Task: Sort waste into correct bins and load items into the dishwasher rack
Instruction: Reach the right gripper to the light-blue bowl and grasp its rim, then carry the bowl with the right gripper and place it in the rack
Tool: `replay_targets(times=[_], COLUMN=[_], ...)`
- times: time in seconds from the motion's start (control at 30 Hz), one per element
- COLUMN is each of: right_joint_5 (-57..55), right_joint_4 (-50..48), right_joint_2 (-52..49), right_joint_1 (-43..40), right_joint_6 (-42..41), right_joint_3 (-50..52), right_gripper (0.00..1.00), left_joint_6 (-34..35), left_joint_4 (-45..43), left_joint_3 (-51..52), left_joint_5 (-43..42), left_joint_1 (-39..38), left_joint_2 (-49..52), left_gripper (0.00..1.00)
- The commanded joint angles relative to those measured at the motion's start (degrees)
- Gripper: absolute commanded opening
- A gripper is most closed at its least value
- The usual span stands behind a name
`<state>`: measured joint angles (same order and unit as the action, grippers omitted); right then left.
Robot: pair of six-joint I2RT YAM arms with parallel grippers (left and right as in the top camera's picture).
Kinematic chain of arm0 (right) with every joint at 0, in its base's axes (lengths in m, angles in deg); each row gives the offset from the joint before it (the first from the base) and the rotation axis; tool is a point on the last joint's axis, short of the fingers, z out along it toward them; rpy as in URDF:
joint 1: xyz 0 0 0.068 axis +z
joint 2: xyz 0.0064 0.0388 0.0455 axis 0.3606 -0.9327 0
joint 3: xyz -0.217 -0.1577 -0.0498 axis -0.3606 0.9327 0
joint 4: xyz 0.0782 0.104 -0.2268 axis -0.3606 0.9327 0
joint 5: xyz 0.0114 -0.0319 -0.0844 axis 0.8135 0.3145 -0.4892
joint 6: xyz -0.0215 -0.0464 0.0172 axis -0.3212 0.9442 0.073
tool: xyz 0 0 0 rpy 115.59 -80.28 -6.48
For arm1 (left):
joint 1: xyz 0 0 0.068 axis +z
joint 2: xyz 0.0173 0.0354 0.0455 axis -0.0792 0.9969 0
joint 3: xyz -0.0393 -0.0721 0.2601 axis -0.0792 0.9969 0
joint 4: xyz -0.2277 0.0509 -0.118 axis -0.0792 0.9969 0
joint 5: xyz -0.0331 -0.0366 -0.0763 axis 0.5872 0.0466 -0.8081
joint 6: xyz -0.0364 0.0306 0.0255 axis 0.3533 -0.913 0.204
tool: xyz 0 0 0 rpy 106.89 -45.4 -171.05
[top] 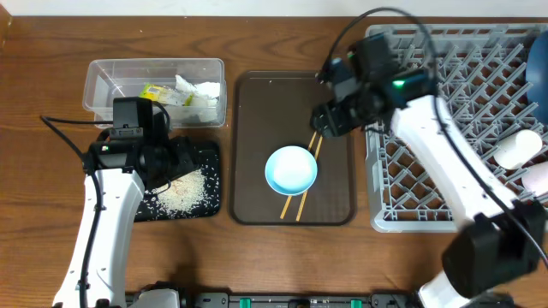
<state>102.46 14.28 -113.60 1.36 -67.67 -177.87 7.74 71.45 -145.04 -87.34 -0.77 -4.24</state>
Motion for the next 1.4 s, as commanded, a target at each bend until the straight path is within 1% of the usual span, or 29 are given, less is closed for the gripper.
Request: replay_targets(times=[0.0, 0.1, 0.27, 0.37, 0.4, 0.5, 0.53, 0.57, 0.8, 0.97, 1.13, 1.27, 1.37], right_joint_5=[-1.2, -1.2, -1.2, -1.8, -2.1, -2.3, -2.5, -2.9, -6.1, -10.1, -17.7, -28.6, -37.2], right_joint_4=[1.6, 2.8, 4.1, 4.2, 4.2, 4.0, 3.8, 3.5, 2.5, 1.7, -2.8, -9.8, -15.5], right_joint_2=[-3.8, -6.8, -11.3, -13.6, -14.5, -15.6, -15.8, -15.8, -15.3, -10.6, -1.0, 6.0, 8.8], right_joint_1=[2.4, 4.3, 7.1, 7.9, 8.0, 8.0, 8.0, 7.9, 6.6, 3.7, -0.8, -5.4, -8.9], right_joint_6=[-4.6, -4.9, -5.2, -7.0, -7.5, -7.7, -7.8, -8.0, -9.4, -8.9, -7.3, -4.3, -0.7], right_joint_3=[0.0, 0.0, 0.0, 0.0, 0.0, 0.0, 0.0, 0.0, 0.0, -0.1, -0.4, -0.4, -0.4], right_gripper=[0.69, 0.66, 0.54, 0.49, 0.45, 0.3, 0.24, 0.19, 0.02, 0.01, 0.01, 0.01, 0.01], left_joint_6=[-0.3, -0.3, -0.3, -0.3, -0.3, -0.3, -0.3, -0.3, -0.3, -0.3, -0.3, -0.3, -0.3], left_joint_4=[0.2, 0.2, 0.2, 0.2, 0.2, 0.2, 0.2, 0.2, 0.2, 0.2, 0.2, 0.1, 0.2], left_joint_3=[-0.3, -0.3, -0.3, -0.3, -0.3, -0.3, -0.3, -0.3, -0.3, -0.3, -0.3, -0.3, -0.3], left_joint_5=[0.8, 0.8, 0.8, 0.8, 0.8, 0.8, 0.8, 0.8, 0.8, 0.8, 0.8, 0.8, 0.8], left_joint_1=[0.3, 0.3, 0.3, 0.3, 0.3, 0.3, 0.3, 0.3, 0.3, 0.3, 0.3, 0.3, 0.3], left_joint_2=[-0.3, -0.3, -0.3, -0.3, -0.3, -0.3, -0.3, -0.3, -0.3, -0.3, -0.3, -0.3, -0.3], left_gripper=[0.6, 0.6, 0.6, 0.6, 0.6, 0.6, 0.6, 0.6, 0.6, 0.6, 0.6, 0.6, 0.6])
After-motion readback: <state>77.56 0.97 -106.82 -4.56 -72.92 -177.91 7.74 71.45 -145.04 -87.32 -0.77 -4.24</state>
